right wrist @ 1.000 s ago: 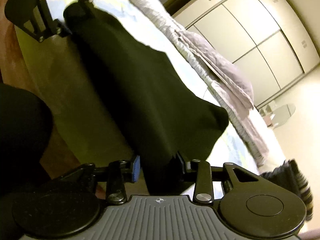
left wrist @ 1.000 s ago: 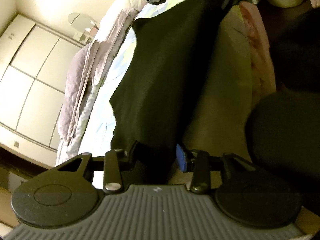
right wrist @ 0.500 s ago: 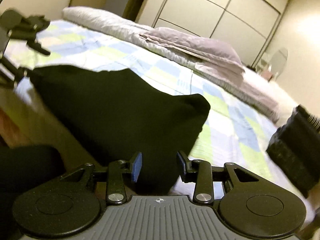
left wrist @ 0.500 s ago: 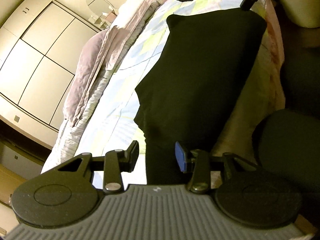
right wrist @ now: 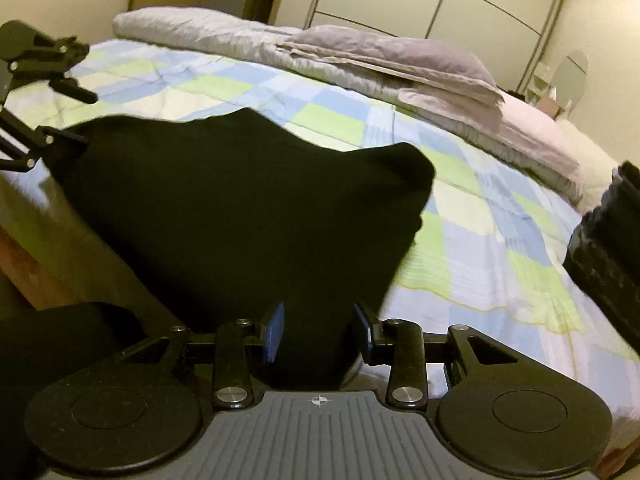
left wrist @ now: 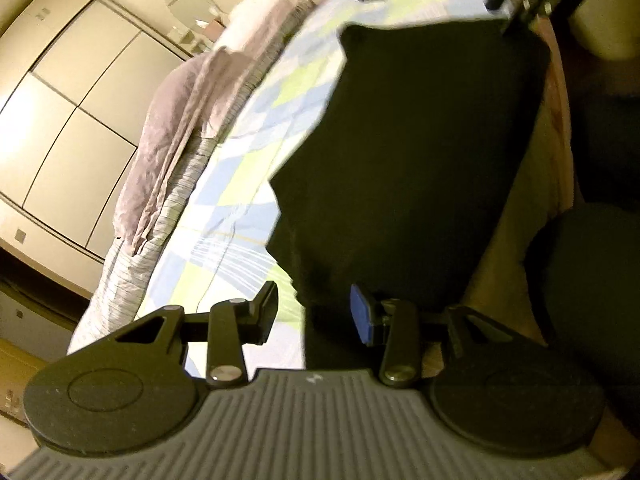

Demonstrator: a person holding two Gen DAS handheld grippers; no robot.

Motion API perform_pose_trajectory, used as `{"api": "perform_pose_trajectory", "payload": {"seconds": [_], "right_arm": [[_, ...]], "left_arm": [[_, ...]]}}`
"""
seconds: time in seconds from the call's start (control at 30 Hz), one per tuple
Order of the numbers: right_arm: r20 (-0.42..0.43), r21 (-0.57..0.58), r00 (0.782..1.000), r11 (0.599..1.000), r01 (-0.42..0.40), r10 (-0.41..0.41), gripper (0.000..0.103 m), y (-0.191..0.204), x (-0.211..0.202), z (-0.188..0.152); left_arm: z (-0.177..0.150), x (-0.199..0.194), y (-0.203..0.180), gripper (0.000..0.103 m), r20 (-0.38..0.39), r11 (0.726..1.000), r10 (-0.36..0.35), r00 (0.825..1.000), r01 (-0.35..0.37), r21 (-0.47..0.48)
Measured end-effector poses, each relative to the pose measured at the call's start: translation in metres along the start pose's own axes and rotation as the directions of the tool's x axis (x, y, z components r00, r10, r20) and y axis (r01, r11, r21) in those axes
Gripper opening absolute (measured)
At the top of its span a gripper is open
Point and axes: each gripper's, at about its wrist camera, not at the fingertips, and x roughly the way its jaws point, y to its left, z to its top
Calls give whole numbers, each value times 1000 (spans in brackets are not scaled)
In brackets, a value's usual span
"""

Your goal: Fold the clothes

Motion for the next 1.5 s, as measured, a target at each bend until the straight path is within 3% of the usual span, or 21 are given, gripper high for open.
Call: {"api": "perform_pose_trajectory", "payload": {"seconds": [0.17, 0.2, 0.27, 0.43, 0.5, 0.53, 0.63, 0.73, 0.77, 0.8, 0.83, 0.87, 0.9, 0.93, 1.1, 1.23, 1.33, 1.43, 1.5], "right_arm": [[43, 88, 999, 996, 6, -10, 37, -32, 4, 16], [44, 106, 999, 994, 5, -10, 37, -39, 8, 21], [47, 142, 999, 990, -1, -6, 37, -53, 17, 33], [46, 249, 999, 968, -37, 26, 39, -88, 52, 60], [50, 305, 998, 951, -48, 35, 55, -103, 64, 68], [55, 332, 998, 942, -55, 39, 68, -109, 69, 71], [59, 399, 996, 913, -91, 73, 70, -124, 83, 78], [57, 455, 990, 880, -138, 126, 70, -136, 97, 84], [56, 478, 988, 865, -153, 144, 70, -139, 103, 85], [55, 500, 985, 850, -168, 162, 70, -142, 108, 85], [55, 522, 982, 833, -182, 180, 69, -145, 114, 86], [57, 541, 978, 817, -198, 199, 62, -148, 120, 86], [63, 558, 972, 799, -223, 227, 44, -151, 126, 85], [71, 574, 963, 779, -252, 259, 14, -154, 131, 84], [46, 647, 971, 733, -209, 236, 9, -170, 133, 62], [56, 736, 964, 642, -216, 261, 9, -175, 147, 30], [32, 717, 963, 665, -209, 269, 10, -182, 141, 41], [1, 634, 979, 757, -157, 203, 11, -177, 121, 59], [-7, 580, 990, 807, -108, 138, 20, -171, 105, 68]], "left_arm": [[8, 15, 54, 47, 27, 987, -14, 1000, 18, -160], [10, 23, 65, 54, 34, 980, -30, 999, 36, -197], [14, 43, 86, 59, 57, 957, -79, 995, 92, -276], [24, 106, 118, 59, 85, 888, -207, 975, 223, -402], [26, 130, 124, 59, 96, 860, -255, 962, 271, -432], [27, 141, 126, 59, 106, 840, -287, 952, 303, -450], [32, 174, 132, 48, 128, 778, -398, 909, 408, -478], [32, 197, 135, 42, 151, 729, -446, 882, 455, -512], [32, 203, 136, 36, 157, 710, -461, 873, 469, -525], [30, 208, 136, 14, 158, 695, -477, 865, 480, -535], [29, 212, 135, 5, 152, 694, -484, 862, 484, -534], [29, 214, 133, 3, 142, 706, -478, 867, 476, -524], [28, 214, 132, 2, 137, 717, -471, 871, 469, -515], [28, 213, 133, 2, 140, 725, -461, 876, 463, -509], [31, 221, 120, 2, 123, 762, -453, 883, 455, -462], [37, 235, 111, 2, 95, 773, -459, 883, 450, -447], [39, 235, 116, 3, 86, 769, -468, 880, 453, -451], [35, 228, 127, 7, 92, 761, -456, 885, 441, -476], [31, 218, 135, 9, 98, 766, -425, 900, 415, -491]]}}
